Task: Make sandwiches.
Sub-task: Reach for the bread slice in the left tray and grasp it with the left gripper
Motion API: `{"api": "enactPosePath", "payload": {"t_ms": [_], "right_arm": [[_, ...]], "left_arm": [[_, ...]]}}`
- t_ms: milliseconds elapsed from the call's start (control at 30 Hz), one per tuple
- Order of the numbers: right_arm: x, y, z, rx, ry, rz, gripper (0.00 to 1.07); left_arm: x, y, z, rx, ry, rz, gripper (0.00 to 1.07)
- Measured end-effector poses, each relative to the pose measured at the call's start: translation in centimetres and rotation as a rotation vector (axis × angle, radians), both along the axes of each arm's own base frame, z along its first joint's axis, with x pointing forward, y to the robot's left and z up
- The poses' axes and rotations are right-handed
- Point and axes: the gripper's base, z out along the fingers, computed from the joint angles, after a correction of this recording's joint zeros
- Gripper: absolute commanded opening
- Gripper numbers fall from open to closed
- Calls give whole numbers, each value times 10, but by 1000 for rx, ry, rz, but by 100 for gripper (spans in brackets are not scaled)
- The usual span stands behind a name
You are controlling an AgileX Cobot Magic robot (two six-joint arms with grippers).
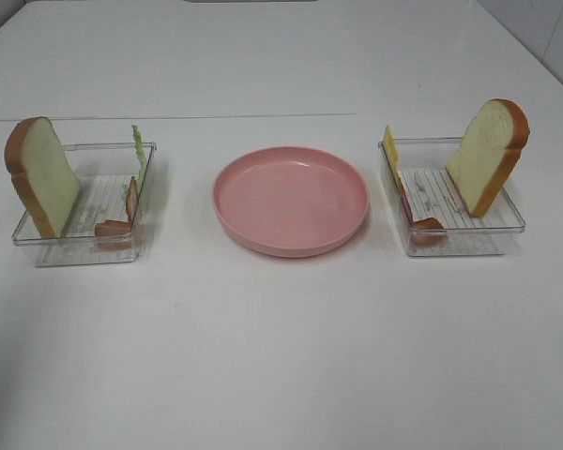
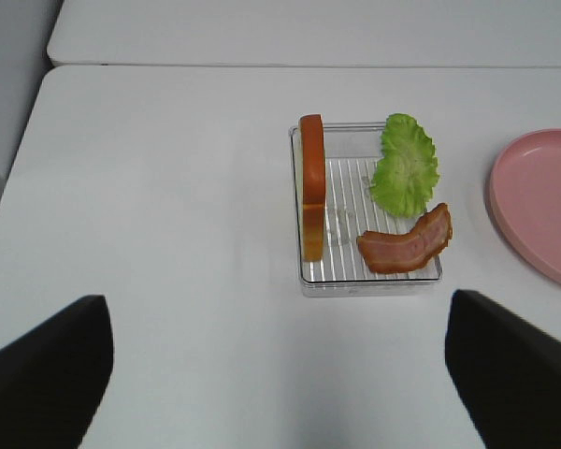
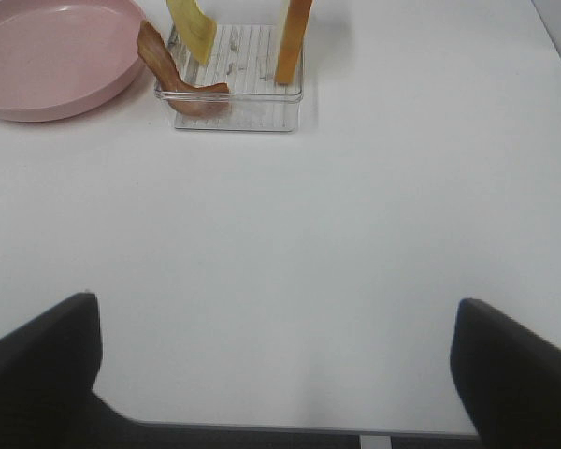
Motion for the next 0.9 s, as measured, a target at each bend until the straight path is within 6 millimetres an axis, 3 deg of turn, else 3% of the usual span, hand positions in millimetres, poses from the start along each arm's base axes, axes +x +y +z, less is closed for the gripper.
{"api": "enactPosePath", "payload": {"t_ms": [33, 133, 200, 233, 267, 333, 400, 433, 467, 500, 567, 600, 767, 900], "right_arm": [[0, 0, 0, 0, 0, 0, 99], [0, 0, 0, 0, 0, 0, 99], [0, 0, 0, 0, 0, 0, 99], [0, 0, 0, 0, 0, 0, 99], [0, 0, 0, 0, 0, 0, 99], [0, 0, 0, 0, 0, 0, 99], [0, 0, 0, 0, 0, 0, 99], [0, 0, 0, 0, 0, 0, 99], [0, 0, 0, 0, 0, 0, 99], [0, 0, 0, 0, 0, 0, 99], [0, 0, 0, 0, 0, 0, 99], [0, 0, 0, 0, 0, 0, 99], [0, 0, 0, 0, 0, 0, 99], [0, 0, 0, 0, 0, 0, 99]], "left_arm": [[18, 1, -1, -2, 39, 0, 89], [25, 1, -2, -3, 55, 0, 89], [53, 3, -8, -7, 119, 0, 89], [53, 3, -8, -7, 119, 0, 89], [73, 4, -16, -10, 170, 0, 89], [82, 5, -20, -11, 193, 0, 89], [114, 6, -36, -18, 268, 0, 89], [114, 6, -36, -18, 268, 0, 89], [128, 7, -43, -21, 298, 0, 89], [128, 7, -43, -21, 298, 0, 89], [151, 8, -58, -33, 350, 3, 89], [151, 8, -58, -33, 350, 3, 89], [192, 8, -84, -79, 424, 6, 89], [211, 8, -102, -89, 465, 7, 89]]}}
